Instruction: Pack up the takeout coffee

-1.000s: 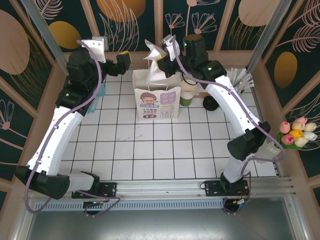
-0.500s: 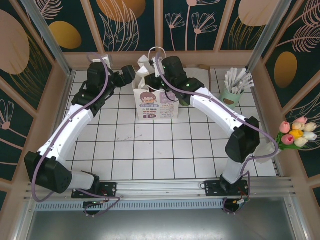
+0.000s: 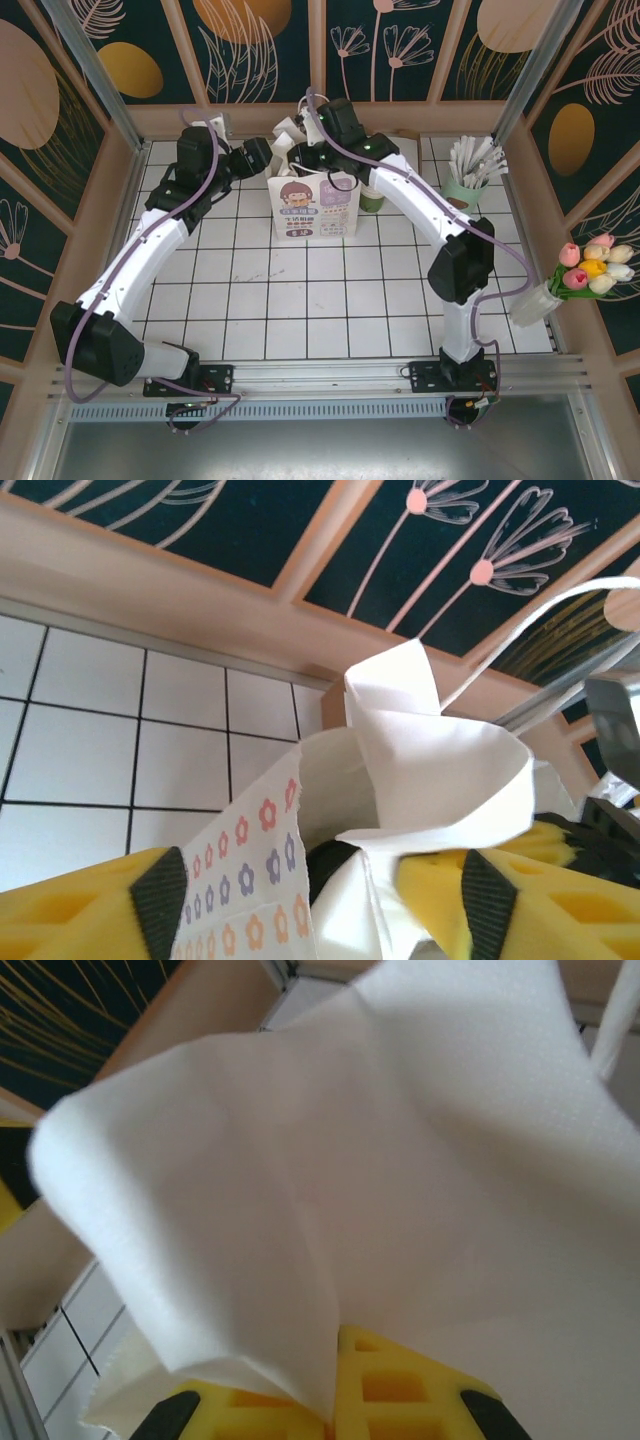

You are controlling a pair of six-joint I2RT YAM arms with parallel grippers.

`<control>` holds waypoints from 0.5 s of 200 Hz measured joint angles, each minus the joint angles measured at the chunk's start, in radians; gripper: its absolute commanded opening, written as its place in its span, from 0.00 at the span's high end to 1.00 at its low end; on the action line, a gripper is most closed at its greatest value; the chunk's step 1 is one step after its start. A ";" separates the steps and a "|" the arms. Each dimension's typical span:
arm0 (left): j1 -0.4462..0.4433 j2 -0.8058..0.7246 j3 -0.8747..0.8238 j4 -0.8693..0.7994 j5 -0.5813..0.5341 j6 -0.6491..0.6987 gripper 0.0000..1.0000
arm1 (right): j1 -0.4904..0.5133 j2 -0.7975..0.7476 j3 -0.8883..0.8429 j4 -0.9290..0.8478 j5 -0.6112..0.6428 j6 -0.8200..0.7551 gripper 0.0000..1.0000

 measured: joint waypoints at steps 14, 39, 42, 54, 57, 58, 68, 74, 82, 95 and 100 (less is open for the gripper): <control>0.000 0.005 -0.006 -0.004 0.018 0.007 0.34 | -0.010 0.018 0.036 -0.047 -0.017 -0.031 0.88; 0.000 0.016 -0.022 -0.016 0.055 0.017 0.35 | -0.029 0.034 0.085 -0.125 -0.055 -0.116 0.80; 0.000 0.018 -0.024 -0.017 0.060 0.019 0.35 | -0.031 0.036 0.090 -0.134 -0.060 -0.127 0.79; 0.000 0.025 -0.030 -0.019 0.081 0.023 0.36 | -0.040 0.045 0.113 -0.166 -0.080 -0.157 0.75; 0.000 0.027 -0.031 -0.019 0.085 0.025 0.36 | -0.043 0.049 0.121 -0.174 -0.085 -0.171 0.74; 0.000 0.027 -0.032 -0.020 0.088 0.026 0.37 | -0.043 0.050 0.123 -0.176 -0.085 -0.172 0.73; 0.000 0.034 -0.034 -0.022 0.106 0.029 0.39 | -0.048 0.066 0.146 -0.191 -0.095 -0.187 0.67; 0.000 0.037 -0.035 -0.022 0.111 0.030 0.40 | -0.050 0.075 0.157 -0.198 -0.096 -0.193 0.64; 0.000 0.040 -0.036 -0.022 0.117 0.033 0.42 | -0.051 0.091 0.177 -0.211 -0.096 -0.206 0.60; 0.000 0.044 -0.037 -0.025 0.118 0.037 0.45 | -0.049 0.117 0.209 -0.230 -0.089 -0.214 0.56; 0.000 0.045 -0.037 -0.025 0.118 0.037 0.47 | -0.048 0.125 0.216 -0.232 -0.087 -0.216 0.55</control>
